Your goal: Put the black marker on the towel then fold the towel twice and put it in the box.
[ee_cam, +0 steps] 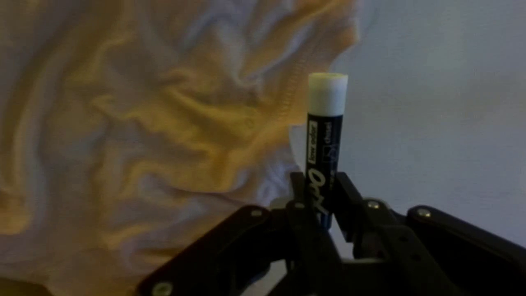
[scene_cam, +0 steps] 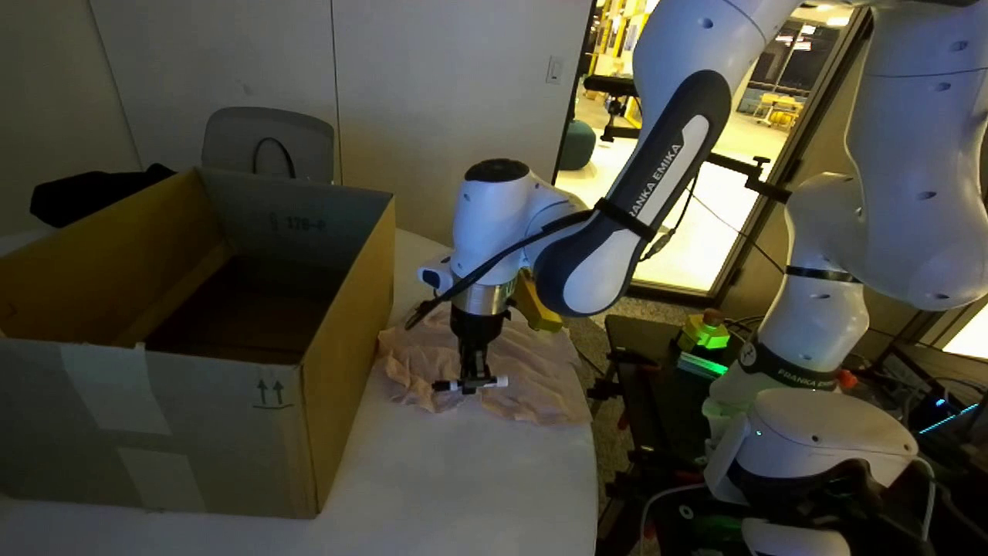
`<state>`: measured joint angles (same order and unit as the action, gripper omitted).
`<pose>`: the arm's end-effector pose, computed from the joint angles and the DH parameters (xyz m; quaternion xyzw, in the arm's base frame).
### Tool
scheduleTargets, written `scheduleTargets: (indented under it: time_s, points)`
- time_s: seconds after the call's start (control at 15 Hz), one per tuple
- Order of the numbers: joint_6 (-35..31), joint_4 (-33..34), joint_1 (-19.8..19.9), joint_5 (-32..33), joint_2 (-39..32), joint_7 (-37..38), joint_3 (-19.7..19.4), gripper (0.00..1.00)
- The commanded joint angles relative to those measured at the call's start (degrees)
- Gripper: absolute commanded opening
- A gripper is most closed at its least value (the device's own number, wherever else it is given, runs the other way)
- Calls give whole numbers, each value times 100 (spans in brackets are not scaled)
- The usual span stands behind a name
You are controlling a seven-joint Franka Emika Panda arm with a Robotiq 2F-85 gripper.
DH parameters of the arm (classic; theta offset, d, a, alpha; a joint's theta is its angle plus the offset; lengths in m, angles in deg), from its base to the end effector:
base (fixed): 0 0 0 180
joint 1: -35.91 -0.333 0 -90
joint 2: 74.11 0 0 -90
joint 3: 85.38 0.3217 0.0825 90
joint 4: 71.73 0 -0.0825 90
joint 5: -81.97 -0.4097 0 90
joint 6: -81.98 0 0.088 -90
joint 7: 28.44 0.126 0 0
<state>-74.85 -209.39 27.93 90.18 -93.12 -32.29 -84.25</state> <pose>0.5016 0.0857 0.1409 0.9838 0.1774 0.0028 0.0250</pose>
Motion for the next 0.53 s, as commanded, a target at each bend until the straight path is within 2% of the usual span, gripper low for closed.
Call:
scheduleTargets:
  time_s: [0.0, 0.27, 0.47]
  points:
    - [-72, 83, -59, 678, -125, 544, -569, 5]
    - [-57, 360, -5, 1035, -552, 948, -1019, 5]
    - [8, 571, 74, 943, -870, 1026, -1133, 5]
